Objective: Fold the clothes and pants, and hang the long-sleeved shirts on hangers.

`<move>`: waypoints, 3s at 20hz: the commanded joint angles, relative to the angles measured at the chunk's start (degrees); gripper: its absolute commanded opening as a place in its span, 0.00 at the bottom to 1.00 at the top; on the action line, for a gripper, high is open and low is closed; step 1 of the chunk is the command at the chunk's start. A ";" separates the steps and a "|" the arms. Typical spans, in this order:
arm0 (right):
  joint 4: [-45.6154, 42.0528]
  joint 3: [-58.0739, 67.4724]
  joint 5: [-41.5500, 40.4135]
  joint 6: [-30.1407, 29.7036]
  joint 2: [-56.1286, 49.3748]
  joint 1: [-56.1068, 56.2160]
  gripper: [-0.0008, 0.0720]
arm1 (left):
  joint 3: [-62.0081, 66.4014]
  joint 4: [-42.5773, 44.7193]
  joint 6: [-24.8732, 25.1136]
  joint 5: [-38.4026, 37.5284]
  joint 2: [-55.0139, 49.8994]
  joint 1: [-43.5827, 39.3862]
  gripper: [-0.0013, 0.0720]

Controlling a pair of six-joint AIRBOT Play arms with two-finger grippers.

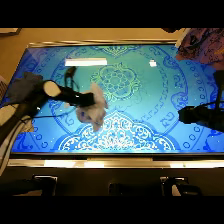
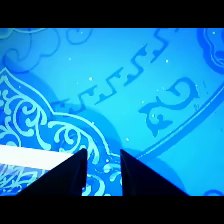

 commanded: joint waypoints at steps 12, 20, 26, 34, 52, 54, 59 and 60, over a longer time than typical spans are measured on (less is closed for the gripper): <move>-6.97 -0.13 2.03 18.25 -3.26 -1.57 0.61 | 0.46 4.37 -17.55 3.15 -3.37 -12.46 0.92; 30.32 -5.25 1.36 1.03 -33.68 -8.94 0.67 | 0.46 6.03 -17.55 1.27 0.96 7.37 0.92; 31.30 -5.31 -3.87 -3.50 -45.05 -2.95 0.66 | 0.46 6.27 -17.51 1.31 0.92 10.54 0.92; 35.45 -5.31 -9.84 -3.58 -47.36 1.97 0.27 | 0.46 6.01 -17.55 1.38 -2.43 10.91 0.92; 30.25 -5.25 -6.45 -0.02 -43.50 1.95 0.05 | 0.46 -23.02 2.25 8.31 -19.08 7.63 0.89; 30.25 -5.25 -6.14 -0.02 -43.50 1.97 0.05 | 0.46 -23.02 2.25 8.59 -19.34 6.34 0.81; 30.23 -5.25 -5.57 0.44 -42.99 1.97 0.05 | 0.48 -24.68 2.40 9.97 -19.34 4.20 0.66; 30.18 -5.25 -5.88 0.42 -42.42 1.97 0.05 | 0.48 -24.70 2.38 9.92 -19.34 4.22 0.27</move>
